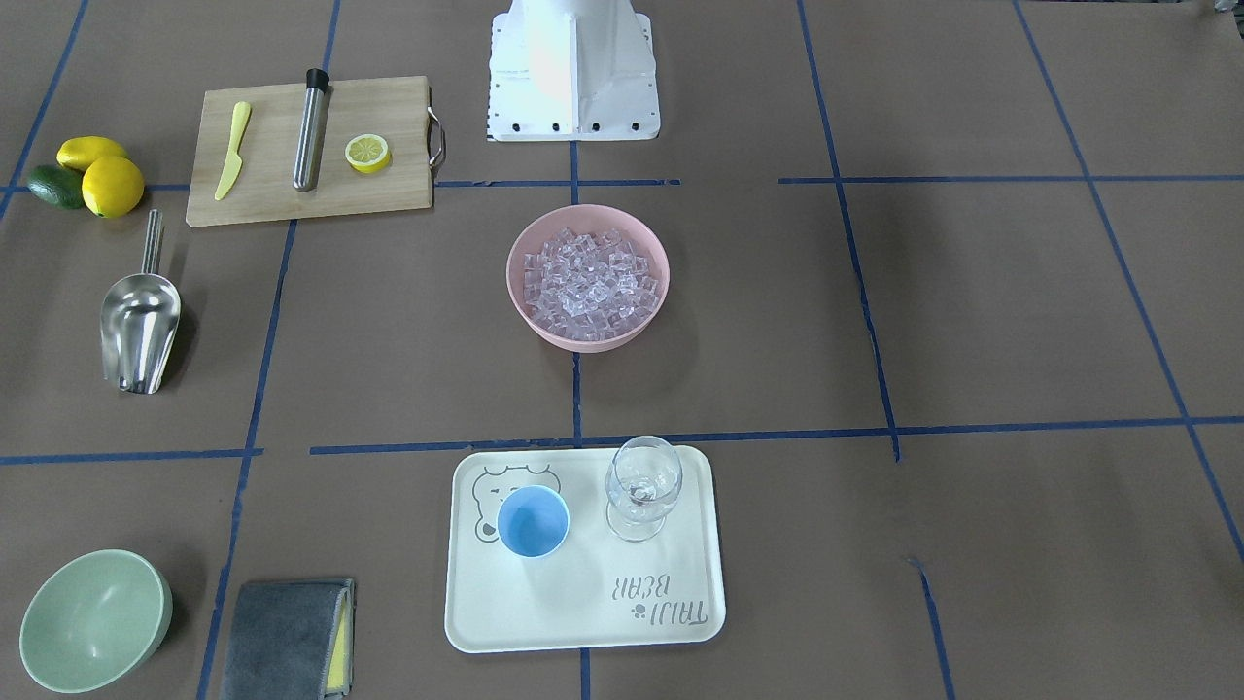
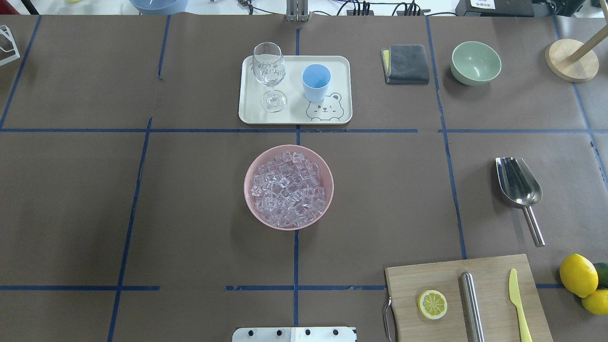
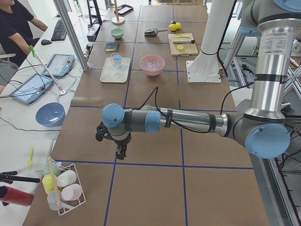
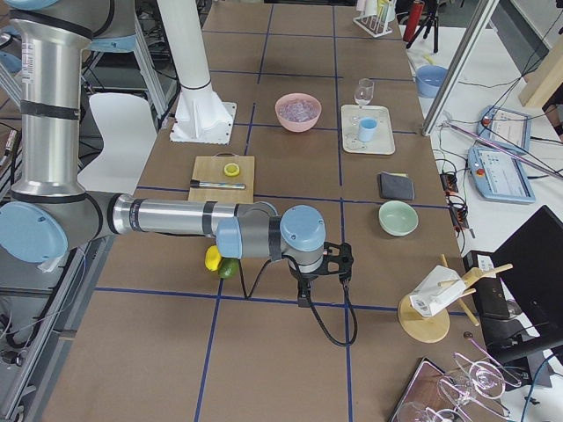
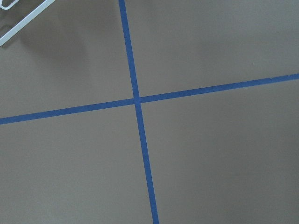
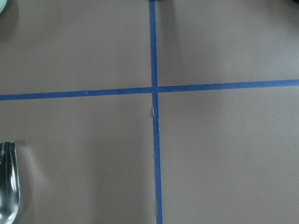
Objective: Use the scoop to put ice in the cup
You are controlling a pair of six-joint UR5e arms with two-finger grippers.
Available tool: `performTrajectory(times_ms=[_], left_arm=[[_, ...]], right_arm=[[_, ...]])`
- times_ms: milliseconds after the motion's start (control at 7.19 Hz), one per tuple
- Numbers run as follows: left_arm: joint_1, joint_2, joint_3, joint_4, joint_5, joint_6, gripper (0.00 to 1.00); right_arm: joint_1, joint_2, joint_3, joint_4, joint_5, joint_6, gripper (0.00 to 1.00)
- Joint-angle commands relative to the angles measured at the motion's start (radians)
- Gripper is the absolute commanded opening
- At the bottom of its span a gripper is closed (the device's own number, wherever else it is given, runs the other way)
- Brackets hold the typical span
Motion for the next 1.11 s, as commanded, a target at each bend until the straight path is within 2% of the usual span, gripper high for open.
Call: performTrajectory(times_ms=[0, 417, 695, 973], left_arm=[[0.000, 0.000, -0.014, 0.000, -0.002, 0.000, 1.00], [0.006, -0.032, -0.056, -0.008, 0.001, 0.009, 1.00], [0.066, -0.048, -0.105, -0.148, 0.000, 0.002, 1.00], [0.136, -0.048, -0.108, -0.346, -0.002, 0.008, 1.00]], right_arm=[[0.000, -0.002, 0.001, 0.001, -0.002, -0.001, 1.00], [-0.002, 0.002, 0.011, 0.002, -0.004, 0.006, 1.00], [-0.002, 0.003, 0.013, 0.001, -0.005, 0.008, 1.00], [-0.005, 0.008, 0.070, -0.006, 0.005, 0.008, 1.00]])
